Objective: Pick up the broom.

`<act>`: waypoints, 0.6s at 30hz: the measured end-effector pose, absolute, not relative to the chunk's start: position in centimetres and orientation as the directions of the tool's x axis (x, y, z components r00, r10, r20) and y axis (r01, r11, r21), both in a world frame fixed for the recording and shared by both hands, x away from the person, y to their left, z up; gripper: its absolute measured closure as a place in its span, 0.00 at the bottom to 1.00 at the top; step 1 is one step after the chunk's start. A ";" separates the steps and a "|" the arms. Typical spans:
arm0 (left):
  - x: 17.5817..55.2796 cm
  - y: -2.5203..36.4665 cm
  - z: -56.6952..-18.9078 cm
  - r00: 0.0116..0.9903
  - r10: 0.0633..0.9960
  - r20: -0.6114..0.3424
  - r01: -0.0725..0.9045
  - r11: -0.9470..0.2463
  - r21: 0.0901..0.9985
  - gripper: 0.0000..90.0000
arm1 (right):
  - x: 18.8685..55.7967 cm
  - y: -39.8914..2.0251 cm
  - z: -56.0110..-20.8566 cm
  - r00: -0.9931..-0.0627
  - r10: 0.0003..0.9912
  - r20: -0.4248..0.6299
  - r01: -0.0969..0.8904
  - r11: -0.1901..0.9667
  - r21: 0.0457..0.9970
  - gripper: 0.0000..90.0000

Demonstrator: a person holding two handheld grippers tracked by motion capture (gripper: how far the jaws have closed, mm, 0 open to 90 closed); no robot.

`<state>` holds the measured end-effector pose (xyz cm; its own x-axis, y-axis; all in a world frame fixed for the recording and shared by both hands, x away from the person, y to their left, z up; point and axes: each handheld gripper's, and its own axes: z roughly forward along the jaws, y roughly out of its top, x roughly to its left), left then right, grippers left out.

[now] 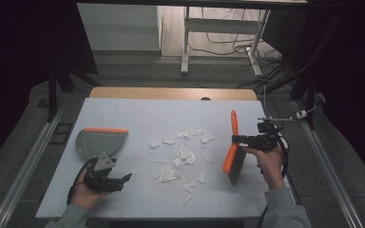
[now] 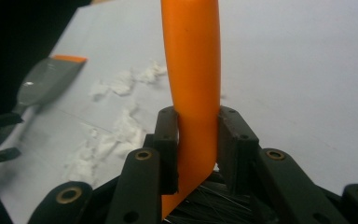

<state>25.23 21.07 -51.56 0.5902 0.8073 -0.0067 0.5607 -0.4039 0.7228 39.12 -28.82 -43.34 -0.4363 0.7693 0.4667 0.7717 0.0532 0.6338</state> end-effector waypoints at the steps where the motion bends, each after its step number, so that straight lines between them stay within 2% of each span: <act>1: 25.2 21.1 -51.5 0.590 0.807 -0.006 0.560 -0.404 0.723 0.23 | 38.9 -28.5 -43.3 -0.445 0.756 0.479 0.761 0.038 0.647 0.79; 18: 25.2 20.9 -51.3 0.581 0.814 -0.003 0.555 -0.393 0.733 0.23 | 36.4 -24.0 -43.1 -0.545 0.644 0.537 0.665 -0.058 0.744 0.79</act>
<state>25.20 20.91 -51.32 0.5813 0.8137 -0.0033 0.5549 -0.3935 0.7330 36.36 -24.03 -43.10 -0.5450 0.6439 0.5370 0.6652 -0.0578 0.7444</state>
